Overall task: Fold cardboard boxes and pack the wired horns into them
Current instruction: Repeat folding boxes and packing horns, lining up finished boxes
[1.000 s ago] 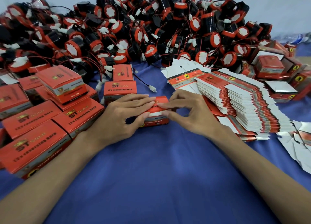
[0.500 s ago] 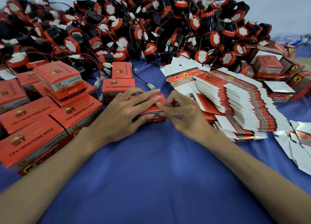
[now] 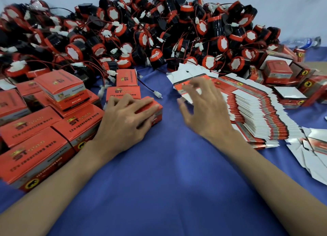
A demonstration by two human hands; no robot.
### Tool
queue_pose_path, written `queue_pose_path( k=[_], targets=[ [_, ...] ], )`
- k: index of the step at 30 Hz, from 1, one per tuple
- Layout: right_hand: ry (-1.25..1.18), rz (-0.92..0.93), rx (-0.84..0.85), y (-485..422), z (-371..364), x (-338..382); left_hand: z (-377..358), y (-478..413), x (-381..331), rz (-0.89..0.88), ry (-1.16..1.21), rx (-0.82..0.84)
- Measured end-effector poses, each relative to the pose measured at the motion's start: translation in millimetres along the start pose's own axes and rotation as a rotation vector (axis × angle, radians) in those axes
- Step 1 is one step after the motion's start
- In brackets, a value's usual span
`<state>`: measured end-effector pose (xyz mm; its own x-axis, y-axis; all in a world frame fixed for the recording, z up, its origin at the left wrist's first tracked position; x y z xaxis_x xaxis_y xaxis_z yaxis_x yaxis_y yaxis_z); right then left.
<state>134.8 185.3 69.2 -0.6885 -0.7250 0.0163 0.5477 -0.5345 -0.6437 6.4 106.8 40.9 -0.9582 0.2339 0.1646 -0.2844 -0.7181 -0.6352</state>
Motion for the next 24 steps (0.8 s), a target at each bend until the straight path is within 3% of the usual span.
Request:
queue_pose_path(
  k=[4,8,11,16,20,22,24],
  targets=[
    [0.265,-0.398,0.512,10,-38,-63,7,3,4,0.055,-0.115,-0.067],
    [0.300,-0.502,0.649,20,-47,-78,11,1,5,0.120,-0.195,-0.093],
    [0.394,-0.391,0.513,11,-37,-62,14,-1,9,0.193,-0.257,-0.097],
    [0.416,-0.284,0.413,8,-26,-43,5,4,23,0.266,-0.319,0.031],
    [0.292,-0.093,-0.018,6,9,-15,15,2,12,0.199,-0.269,-0.095],
    [0.146,0.156,-0.289,11,32,6,28,2,-4,0.035,-0.083,-0.229],
    [-0.022,0.380,-0.414,22,43,24,33,3,-19,-0.064,0.175,-0.248]
  ],
)
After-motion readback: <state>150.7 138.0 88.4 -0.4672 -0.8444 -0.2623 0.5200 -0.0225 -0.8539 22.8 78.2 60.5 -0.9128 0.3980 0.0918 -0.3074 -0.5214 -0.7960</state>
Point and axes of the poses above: each hand's wrist, its own y-axis away from the middle knuckle, its own z-axis out of the back of the hand, x = y × z, the point moved 9 cm from there along -y, towards the middle knuckle, and after that the axes turned 8 degrees about x, right-handed, at the moved point
